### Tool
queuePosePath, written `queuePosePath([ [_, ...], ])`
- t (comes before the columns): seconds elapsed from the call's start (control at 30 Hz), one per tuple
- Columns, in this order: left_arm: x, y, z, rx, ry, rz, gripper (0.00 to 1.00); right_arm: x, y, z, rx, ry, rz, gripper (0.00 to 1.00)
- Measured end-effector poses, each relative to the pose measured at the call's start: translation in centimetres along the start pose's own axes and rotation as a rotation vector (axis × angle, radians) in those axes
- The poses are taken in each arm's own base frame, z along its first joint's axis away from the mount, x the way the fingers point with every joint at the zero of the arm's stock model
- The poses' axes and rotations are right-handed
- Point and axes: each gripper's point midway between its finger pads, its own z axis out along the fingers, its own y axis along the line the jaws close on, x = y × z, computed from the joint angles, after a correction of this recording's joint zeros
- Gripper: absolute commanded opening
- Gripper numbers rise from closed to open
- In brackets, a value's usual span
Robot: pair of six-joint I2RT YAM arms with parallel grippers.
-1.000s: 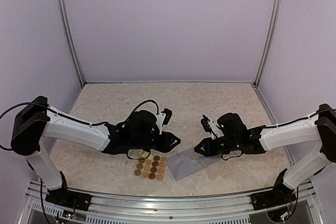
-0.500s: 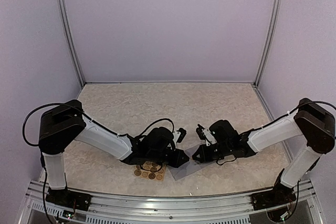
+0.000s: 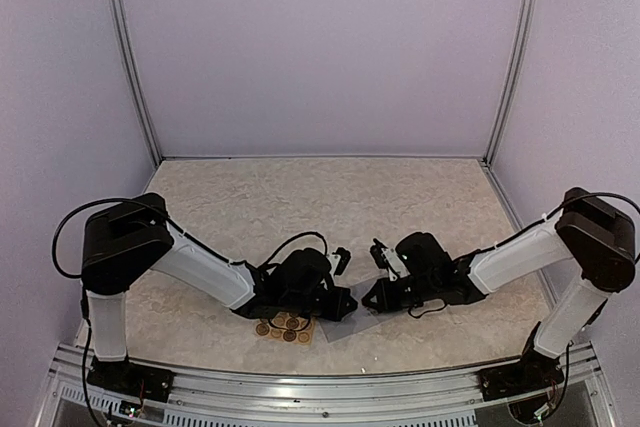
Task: Place the letter into the envelope and seal it
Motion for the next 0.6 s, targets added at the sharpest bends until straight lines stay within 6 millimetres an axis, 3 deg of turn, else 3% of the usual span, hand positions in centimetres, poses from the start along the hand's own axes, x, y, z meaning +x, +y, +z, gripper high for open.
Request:
queuePosePath([
  [0.6,-0.24,0.48,-0.07,-0.016,-0.028,-0.046,0.0,0.65,-0.45,-0.63,0.023,-0.033,0.064,0.01],
])
